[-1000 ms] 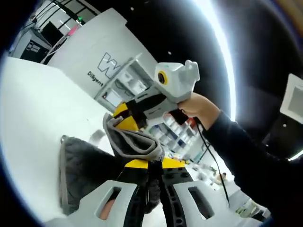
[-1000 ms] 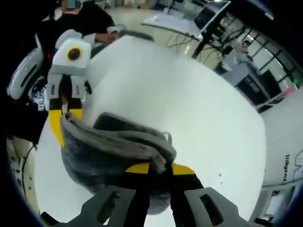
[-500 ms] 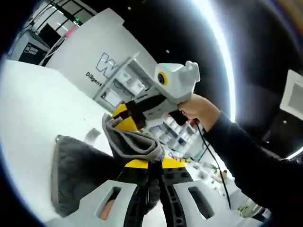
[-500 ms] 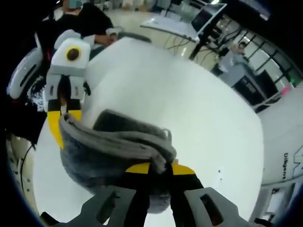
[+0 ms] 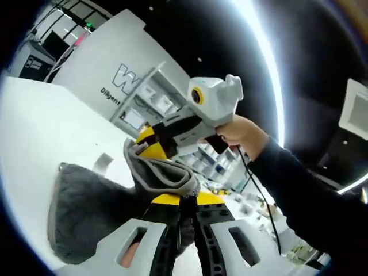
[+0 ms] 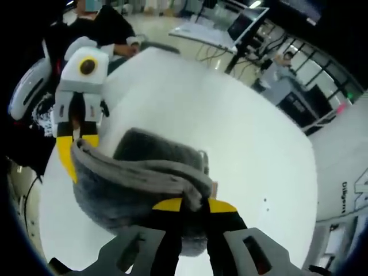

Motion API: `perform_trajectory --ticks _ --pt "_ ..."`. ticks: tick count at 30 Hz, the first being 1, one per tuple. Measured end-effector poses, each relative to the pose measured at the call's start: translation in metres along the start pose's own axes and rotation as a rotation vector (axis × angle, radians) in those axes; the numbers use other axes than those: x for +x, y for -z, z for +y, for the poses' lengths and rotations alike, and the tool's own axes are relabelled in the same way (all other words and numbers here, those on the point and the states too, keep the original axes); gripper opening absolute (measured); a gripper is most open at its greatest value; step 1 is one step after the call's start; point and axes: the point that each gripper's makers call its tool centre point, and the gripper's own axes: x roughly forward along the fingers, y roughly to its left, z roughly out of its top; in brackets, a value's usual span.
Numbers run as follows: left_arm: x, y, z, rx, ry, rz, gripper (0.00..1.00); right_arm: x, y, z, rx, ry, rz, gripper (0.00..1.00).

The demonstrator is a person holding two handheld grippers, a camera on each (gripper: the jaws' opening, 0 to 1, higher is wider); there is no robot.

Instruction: Open the folded towel by lifting each exposed corner and separating the folded layers until the towel lies flat within the target outline without major curled edges

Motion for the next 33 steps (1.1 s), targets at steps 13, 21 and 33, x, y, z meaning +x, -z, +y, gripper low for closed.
perform_trajectory --ticks 13,21,33 --pt "0.013 0.000 -0.007 0.015 0.016 0.015 0.04 -0.012 0.015 0.004 0.023 0.026 -0.026 0.08" --pt "0.017 0.001 -0.011 0.048 0.014 0.027 0.04 -0.018 0.018 0.001 0.013 0.064 -0.035 0.08" --pt "0.022 0.007 -0.015 0.073 0.005 0.051 0.04 -0.022 0.028 0.009 0.013 0.088 -0.057 0.08"
